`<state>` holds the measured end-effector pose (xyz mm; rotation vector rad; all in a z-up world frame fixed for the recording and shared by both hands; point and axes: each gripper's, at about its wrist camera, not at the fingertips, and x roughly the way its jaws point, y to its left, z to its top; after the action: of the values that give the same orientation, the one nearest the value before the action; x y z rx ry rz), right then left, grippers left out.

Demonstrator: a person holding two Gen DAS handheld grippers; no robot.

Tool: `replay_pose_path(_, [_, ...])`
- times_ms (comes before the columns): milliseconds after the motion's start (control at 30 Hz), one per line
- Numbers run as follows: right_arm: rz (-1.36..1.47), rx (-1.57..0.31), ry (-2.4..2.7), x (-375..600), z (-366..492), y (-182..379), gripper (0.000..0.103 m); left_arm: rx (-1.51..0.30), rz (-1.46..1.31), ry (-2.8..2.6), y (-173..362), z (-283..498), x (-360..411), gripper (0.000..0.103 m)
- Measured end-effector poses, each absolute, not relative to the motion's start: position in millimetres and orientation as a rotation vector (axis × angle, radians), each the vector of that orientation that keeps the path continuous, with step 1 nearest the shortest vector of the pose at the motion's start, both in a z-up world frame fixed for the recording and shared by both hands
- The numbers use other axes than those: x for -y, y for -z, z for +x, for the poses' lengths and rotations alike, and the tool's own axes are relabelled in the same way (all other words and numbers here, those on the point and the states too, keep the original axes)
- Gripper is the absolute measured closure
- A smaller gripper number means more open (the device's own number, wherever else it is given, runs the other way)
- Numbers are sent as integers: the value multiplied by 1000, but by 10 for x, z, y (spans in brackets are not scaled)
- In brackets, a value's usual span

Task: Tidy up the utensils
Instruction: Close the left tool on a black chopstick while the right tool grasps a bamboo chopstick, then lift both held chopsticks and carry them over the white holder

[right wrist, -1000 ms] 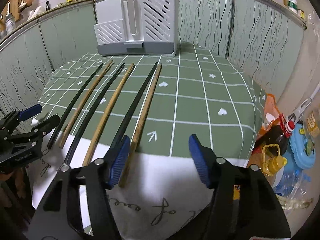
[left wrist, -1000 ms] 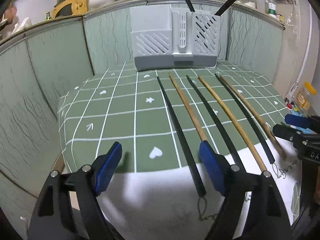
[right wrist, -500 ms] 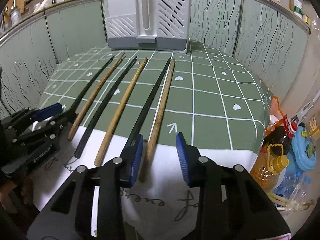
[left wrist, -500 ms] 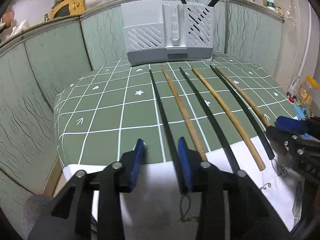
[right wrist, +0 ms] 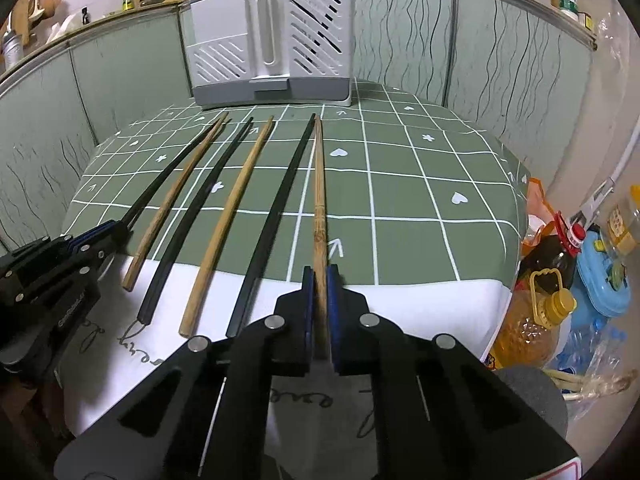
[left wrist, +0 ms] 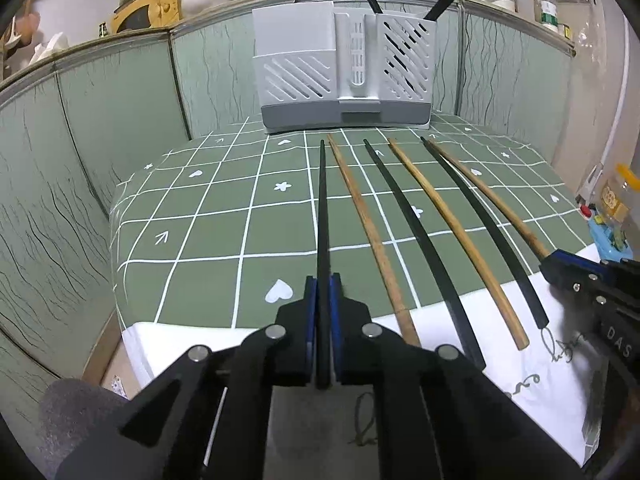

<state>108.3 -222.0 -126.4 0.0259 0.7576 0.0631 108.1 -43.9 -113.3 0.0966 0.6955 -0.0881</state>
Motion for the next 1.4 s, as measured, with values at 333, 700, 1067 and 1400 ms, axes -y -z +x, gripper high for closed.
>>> replay_pose_path(333, [37, -743, -74, 2353, 1044, 1118, 97, -712, 45, 95, 1027, 1101, 266, 95])
replay_pose_path(700, [52, -702, -107, 2451, 987, 802, 97, -691, 17, 120, 718, 1067, 93, 95])
replay_pose_path(1067, [45, -639, -130, 2475, 997, 452, 97, -678, -2, 175, 493, 1085, 25, 95])
replay_pose_path(1400, [62, -582, -148, 2542, 1086, 167, 97, -631, -19, 209, 164, 1206, -55, 95])
